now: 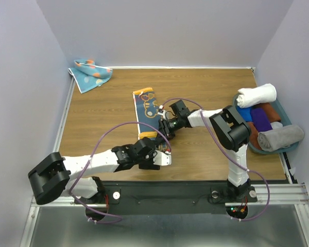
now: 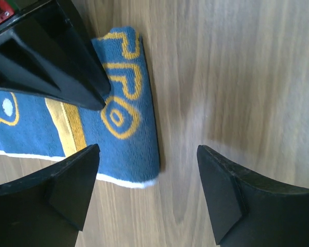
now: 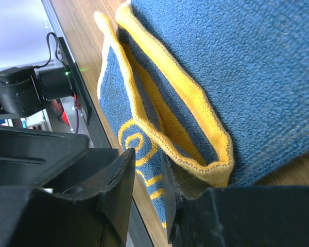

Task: Roll the towels
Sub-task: Roll the towel

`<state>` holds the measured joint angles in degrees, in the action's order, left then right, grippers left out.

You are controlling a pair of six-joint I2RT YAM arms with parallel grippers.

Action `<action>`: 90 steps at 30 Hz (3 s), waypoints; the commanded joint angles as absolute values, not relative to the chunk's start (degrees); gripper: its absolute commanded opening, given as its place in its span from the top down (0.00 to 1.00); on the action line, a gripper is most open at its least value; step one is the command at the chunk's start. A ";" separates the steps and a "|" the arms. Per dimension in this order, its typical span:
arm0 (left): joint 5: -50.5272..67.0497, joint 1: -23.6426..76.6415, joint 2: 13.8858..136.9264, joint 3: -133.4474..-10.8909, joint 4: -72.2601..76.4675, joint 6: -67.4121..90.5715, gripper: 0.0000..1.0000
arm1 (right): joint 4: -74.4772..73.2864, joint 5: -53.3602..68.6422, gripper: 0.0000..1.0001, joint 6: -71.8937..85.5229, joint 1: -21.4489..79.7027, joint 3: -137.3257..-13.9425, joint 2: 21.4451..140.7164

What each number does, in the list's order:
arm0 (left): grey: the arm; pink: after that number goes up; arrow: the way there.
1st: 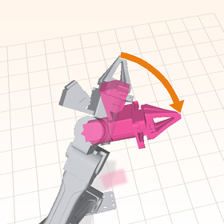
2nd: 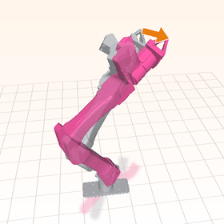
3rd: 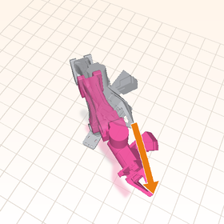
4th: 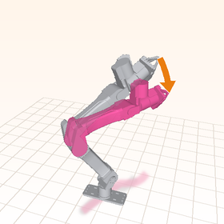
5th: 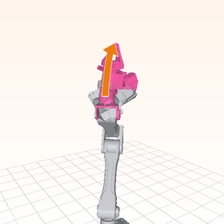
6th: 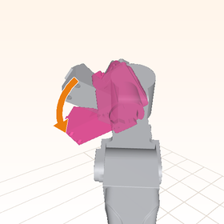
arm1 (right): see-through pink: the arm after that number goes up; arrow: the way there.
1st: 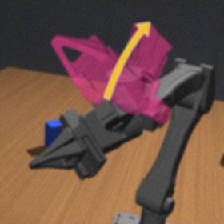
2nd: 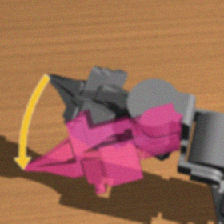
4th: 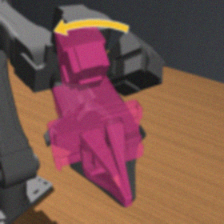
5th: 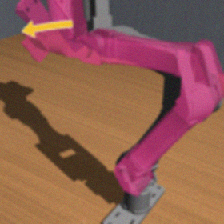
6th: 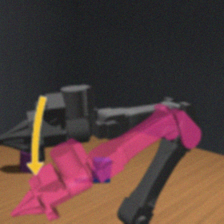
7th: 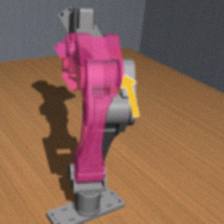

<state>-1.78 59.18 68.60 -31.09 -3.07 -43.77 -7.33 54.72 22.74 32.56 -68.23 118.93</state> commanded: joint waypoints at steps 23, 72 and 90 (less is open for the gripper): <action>13.08 54.67 77.08 -37.52 -11.50 -41.32 1.00 | -4.92 52.74 0.46 23.65 26.47 -62.58 104.80; 53.61 28.13 132.71 -89.56 -63.90 -56.60 0.98 | -14.34 7.56 0.21 -27.16 57.04 -55.90 87.96; 54.67 26.29 125.61 -87.10 -63.81 -59.50 0.80 | -11.85 16.14 0.99 -25.84 54.59 -53.52 96.16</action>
<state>58.50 28.05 131.15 -88.12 -68.07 -55.75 -11.62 8.95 -27.90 56.60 -54.57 97.41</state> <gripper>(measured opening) 0.158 0.033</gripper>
